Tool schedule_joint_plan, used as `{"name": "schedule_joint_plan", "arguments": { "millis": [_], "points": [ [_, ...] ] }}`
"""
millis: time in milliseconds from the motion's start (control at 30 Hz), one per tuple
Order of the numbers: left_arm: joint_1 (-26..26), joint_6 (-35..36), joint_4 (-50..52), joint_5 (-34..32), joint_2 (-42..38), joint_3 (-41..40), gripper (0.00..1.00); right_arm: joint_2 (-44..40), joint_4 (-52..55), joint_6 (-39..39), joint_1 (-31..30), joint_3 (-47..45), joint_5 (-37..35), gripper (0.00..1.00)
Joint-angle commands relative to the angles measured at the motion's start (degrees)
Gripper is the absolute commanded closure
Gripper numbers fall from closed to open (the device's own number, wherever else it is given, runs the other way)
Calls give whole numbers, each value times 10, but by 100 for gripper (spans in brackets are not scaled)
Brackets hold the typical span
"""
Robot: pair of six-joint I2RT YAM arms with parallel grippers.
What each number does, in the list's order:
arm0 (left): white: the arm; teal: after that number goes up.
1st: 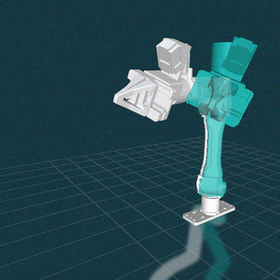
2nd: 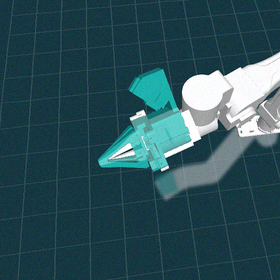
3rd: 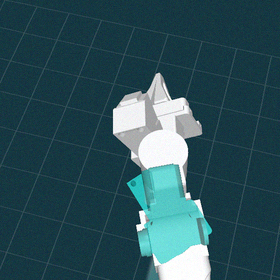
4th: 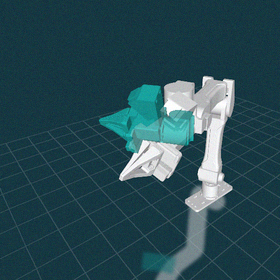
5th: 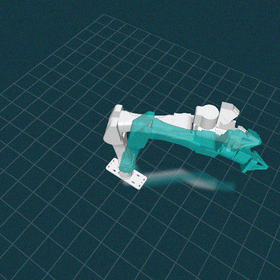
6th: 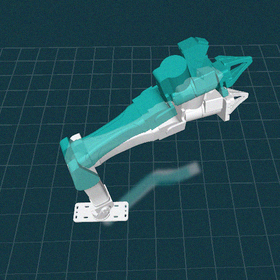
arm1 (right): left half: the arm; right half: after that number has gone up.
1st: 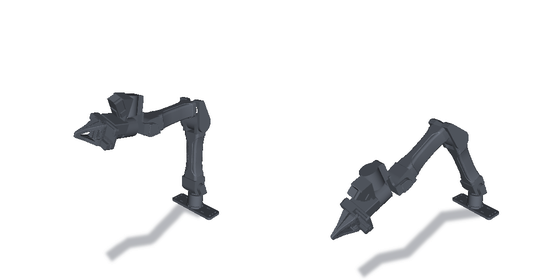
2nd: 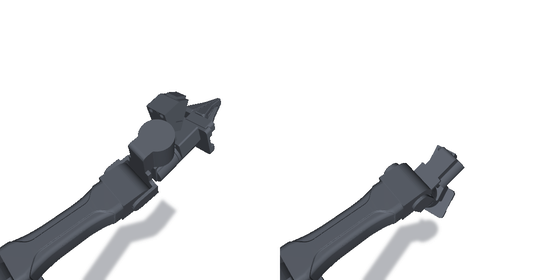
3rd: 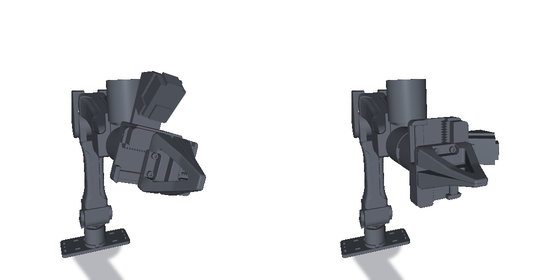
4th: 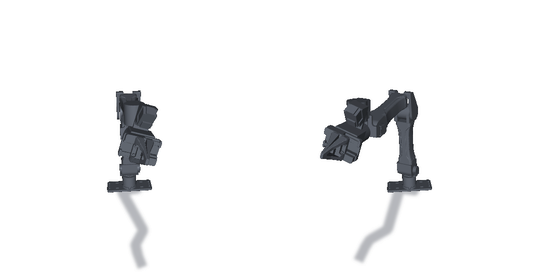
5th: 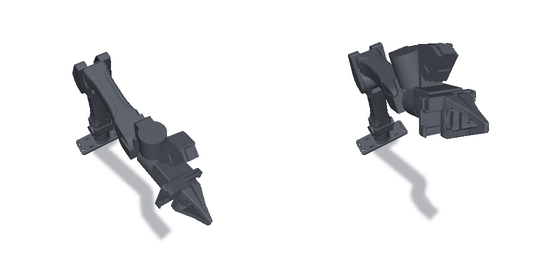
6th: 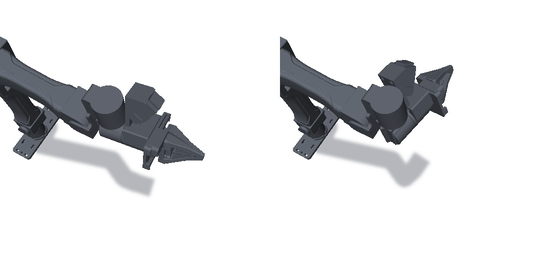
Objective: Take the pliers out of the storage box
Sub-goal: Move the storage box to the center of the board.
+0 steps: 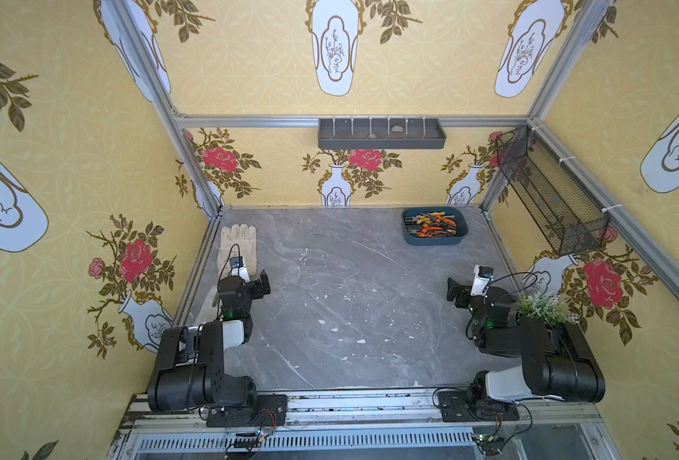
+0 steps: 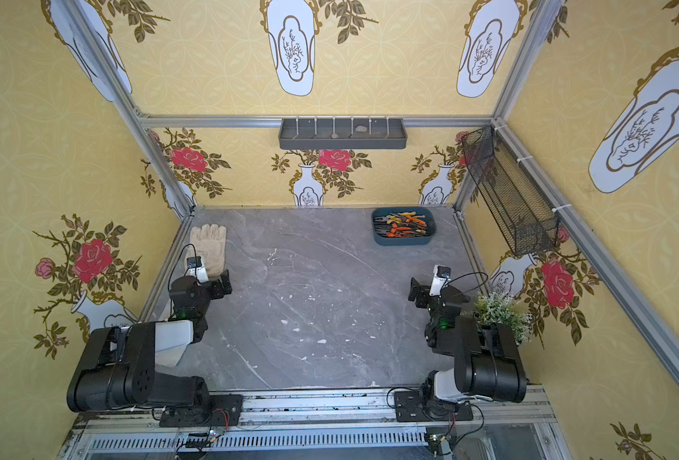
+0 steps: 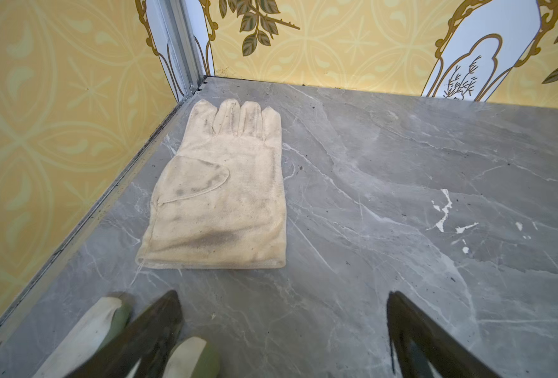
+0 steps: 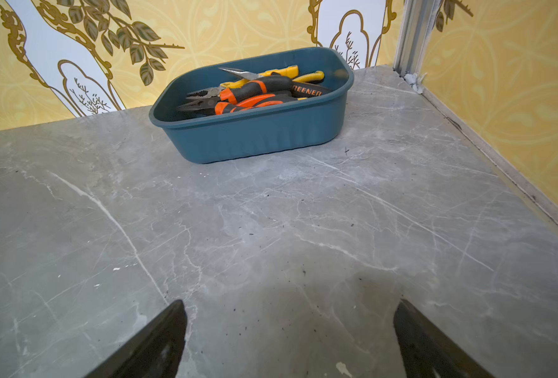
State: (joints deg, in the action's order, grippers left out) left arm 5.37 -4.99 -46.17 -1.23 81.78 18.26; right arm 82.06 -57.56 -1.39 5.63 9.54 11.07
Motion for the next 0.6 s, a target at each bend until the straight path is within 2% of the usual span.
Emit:
{"name": "schedule_joint_plan", "arguments": {
  "millis": [0, 567],
  "points": [
    [1, 2, -14, 5, 1, -1, 1, 1, -18, -6, -1, 6, -36, 2],
    [1, 2, -14, 5, 1, 0, 1, 6, -8, -19, 18, 14, -14, 2]
  ]
}}
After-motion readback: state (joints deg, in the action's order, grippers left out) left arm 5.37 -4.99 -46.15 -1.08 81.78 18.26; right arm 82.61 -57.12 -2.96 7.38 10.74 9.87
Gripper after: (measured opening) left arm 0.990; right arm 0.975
